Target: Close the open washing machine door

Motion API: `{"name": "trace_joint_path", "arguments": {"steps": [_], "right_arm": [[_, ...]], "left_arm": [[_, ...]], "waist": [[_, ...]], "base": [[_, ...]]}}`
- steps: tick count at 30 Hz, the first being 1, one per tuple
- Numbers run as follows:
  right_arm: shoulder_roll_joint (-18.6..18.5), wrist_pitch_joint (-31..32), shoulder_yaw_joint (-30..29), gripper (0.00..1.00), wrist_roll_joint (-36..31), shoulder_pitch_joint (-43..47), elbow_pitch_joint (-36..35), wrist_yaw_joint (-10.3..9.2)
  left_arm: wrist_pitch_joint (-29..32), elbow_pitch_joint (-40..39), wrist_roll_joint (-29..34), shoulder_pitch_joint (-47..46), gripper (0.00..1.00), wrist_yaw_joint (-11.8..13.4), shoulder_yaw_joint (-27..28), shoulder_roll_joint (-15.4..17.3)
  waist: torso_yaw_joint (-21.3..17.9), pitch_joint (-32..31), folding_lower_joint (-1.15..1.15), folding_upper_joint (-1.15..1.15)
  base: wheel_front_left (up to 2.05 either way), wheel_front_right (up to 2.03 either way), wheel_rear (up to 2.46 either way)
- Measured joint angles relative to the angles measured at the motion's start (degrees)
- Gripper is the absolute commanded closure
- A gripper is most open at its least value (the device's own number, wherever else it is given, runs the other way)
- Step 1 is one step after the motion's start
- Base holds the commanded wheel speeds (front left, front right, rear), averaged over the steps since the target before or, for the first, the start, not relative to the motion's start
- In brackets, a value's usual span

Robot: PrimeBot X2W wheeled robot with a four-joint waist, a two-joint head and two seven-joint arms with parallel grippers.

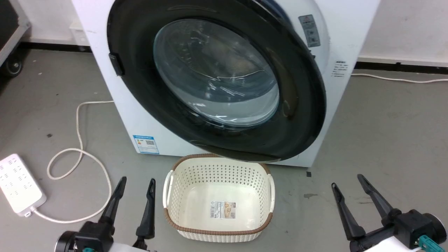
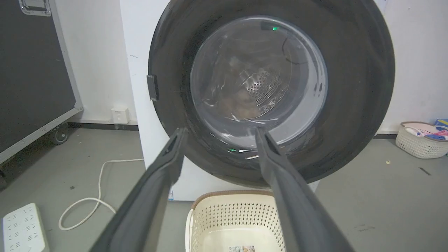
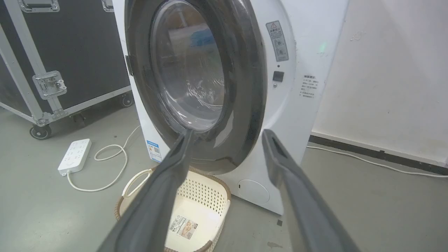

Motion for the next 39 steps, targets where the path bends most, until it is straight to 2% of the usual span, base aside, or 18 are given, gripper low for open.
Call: {"name": "trace_joint_path", "arguments": {"steps": [6, 7, 8, 9, 15, 16, 19, 22, 23, 29, 39], "right_arm": [[-0.69, -0.01, 1.46, 0.02, 0.09, -0.02, -0.79, 0.00], [-1.21, 0.00, 2.07, 0.69, 0.15, -0.05, -0.79, 0.00], [-1.93, 0.00, 2.89, 1.00, 0.12, -0.15, -0.81, 0.00], [-6.13, 0.00, 6.68, 1.00, 0.81, -3.46, -1.59, 0.00], [-14.91, 0.25, 10.57, 1.00, 5.08, -13.37, -1.13, 0.00], [-19.82, 1.43, 12.22, 1.00, 8.91, -19.20, 0.44, 0.00], [-24.39, 2.31, 14.05, 1.00, 12.60, -24.27, 2.50, 0.00], [-27.27, 3.32, 15.44, 1.00, 16.45, -28.41, 5.27, 0.00], [-28.96, 4.12, 15.94, 1.00, 19.51, -31.96, 8.24, 0.20], [-30.96, 5.14, 15.74, 1.00, 22.93, -38.41, 15.33, 0.14], [-30.87, 5.47, 14.88, 1.00, 24.47, -47.99, 27.04, 0.13]], "left_arm": [[0.00, 0.65, 4.09, 0.76, 0.00, 0.13, -0.10, -1.51], [0.00, 0.55, 4.42, 0.75, 0.00, 0.10, -0.13, -1.71], [0.00, 0.52, 4.63, 0.71, 0.00, 0.03, -0.21, -1.86], [0.00, -0.09, 5.53, -0.14, 0.00, -0.18, -0.85, -2.93], [0.00, -1.27, 6.47, -3.61, 0.00, 0.00, -3.09, -3.83], [0.00, -1.82, 6.47, -5.19, 0.00, 0.52, -4.37, -4.28], [0.00, -2.23, 6.46, -6.60, 0.00, 1.37, -5.73, -4.54], [0.00, -2.49, 6.45, -7.71, 0.00, 2.32, -6.88, -4.61], [0.00, -2.70, 6.43, -8.65, 0.00, 3.05, -8.01, -4.65], [0.00, -3.07, 5.25, -10.08, 0.00, 5.02, -10.03, -4.69], [0.00, -3.54, 4.44, -11.35, 0.00, 6.50, -11.79, -4.72]], "waist": [[1.91, 0.94, 0.01, 0.00], [2.35, 1.18, 0.01, 0.00], [2.80, 1.41, 0.01, 0.00], [5.24, 3.31, 0.00, 0.00], [8.15, 7.72, 0.02, 0.00], [9.51, 10.30, 0.02, 0.00], [10.85, 12.77, 0.02, 0.00], [12.13, 15.00, 0.02, 0.00], [13.28, 16.84, 0.02, 0.00], [14.98, 19.34, 0.02, 0.00], [15.36, 21.25, 0.01, 0.00]], "base": [[0.00, 0.00, 0.00], [0.00, 0.00, 0.00], [0.00, 0.00, 0.00], [0.00, 0.00, 0.00], [0.00, 0.00, 0.00], [0.00, 0.00, 0.00], [0.00, 0.00, 0.00], [0.00, 0.00, 0.00], [0.00, 0.00, 0.00], [0.00, 0.00, 0.00], [0.00, 0.00, 0.00]]}}
